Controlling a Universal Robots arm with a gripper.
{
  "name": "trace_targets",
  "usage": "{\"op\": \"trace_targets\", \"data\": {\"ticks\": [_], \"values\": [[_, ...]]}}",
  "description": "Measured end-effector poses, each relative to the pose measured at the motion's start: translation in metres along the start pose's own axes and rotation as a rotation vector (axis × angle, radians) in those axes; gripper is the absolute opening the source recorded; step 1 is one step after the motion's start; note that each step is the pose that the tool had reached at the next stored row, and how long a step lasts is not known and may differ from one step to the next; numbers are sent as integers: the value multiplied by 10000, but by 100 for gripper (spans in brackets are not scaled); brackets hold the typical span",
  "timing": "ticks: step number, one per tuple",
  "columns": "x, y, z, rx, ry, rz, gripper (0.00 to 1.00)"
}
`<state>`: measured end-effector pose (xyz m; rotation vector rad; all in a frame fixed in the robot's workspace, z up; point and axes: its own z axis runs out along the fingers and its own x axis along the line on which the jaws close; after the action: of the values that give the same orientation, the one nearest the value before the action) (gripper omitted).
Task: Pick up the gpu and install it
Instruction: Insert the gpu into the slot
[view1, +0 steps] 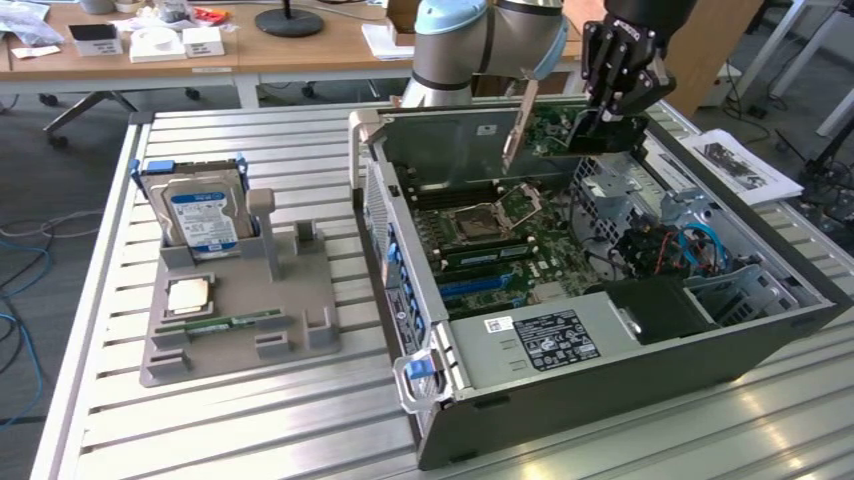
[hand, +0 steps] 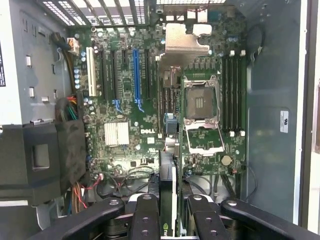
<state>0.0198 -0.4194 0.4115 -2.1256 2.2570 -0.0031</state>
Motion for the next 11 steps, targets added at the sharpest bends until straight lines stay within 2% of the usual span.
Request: {"op": "trace_targets", "data": {"ticks": [5,11], "values": [[1,14,1,7,-2,-2,27],[18,66,9,48,-7,-76,27]]}}
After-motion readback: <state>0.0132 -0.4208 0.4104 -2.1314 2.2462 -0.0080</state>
